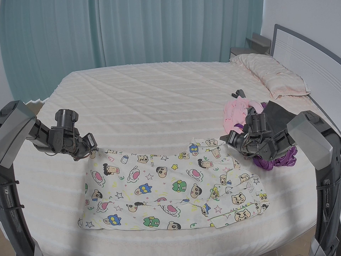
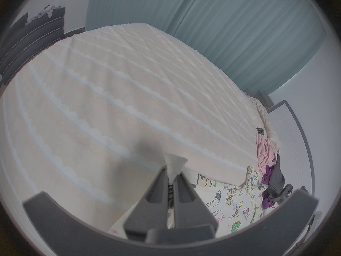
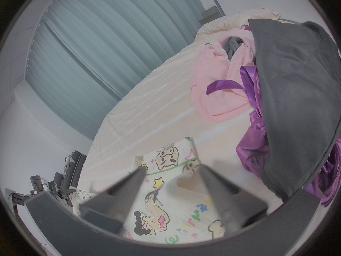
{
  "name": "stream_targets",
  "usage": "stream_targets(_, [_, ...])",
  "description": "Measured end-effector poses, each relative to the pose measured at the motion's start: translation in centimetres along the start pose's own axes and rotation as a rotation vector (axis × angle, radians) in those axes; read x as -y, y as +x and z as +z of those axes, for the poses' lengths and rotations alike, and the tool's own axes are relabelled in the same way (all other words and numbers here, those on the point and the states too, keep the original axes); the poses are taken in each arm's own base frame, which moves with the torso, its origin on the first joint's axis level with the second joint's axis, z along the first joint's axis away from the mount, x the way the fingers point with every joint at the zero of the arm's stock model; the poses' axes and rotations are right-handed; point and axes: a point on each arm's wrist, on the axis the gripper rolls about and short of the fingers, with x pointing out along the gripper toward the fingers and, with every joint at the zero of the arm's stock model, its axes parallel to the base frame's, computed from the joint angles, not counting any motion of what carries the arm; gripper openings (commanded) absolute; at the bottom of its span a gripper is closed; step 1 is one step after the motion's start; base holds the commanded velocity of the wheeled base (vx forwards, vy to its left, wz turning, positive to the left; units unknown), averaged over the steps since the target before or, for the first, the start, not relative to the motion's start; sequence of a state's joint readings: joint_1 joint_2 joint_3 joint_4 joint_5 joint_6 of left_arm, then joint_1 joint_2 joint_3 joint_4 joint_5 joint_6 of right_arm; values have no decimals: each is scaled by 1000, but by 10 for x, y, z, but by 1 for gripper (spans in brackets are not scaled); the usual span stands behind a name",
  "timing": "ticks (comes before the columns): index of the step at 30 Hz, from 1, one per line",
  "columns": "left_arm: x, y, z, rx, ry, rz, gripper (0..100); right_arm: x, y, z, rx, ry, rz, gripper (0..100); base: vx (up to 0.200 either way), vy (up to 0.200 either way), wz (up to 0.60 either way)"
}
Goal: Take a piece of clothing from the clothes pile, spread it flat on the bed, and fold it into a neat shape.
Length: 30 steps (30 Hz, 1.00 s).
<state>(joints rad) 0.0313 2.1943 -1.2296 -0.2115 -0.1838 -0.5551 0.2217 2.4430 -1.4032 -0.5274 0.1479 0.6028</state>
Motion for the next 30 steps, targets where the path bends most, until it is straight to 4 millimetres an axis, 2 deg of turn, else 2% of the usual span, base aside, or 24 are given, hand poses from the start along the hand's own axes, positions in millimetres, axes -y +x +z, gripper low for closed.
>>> stream_targets(11, [-1, 0, -1, -5, -1, 3, 0, 4, 2, -6, -15, -1, -8, 100, 0, 0, 0])
stream_targets(17, [-1, 0, -2, -7, -2, 4, 0, 1, 6, -14, -39, -74, -3, 100, 0, 0, 0])
stream_targets(18, [-1, 0, -2, -7, -1, 4, 0, 2, 7, -15, -44, -93, -3, 0, 0, 0, 0])
stream_targets(25, [-1, 1, -3, -11, -2, 5, 0, 4, 11, -24, -65, -161, -6, 0, 0, 0, 0])
stream_targets(30, [-1, 1, -3, -11, -2, 4, 0, 8, 10, -23, -61, -160, -13, 0, 0, 0, 0])
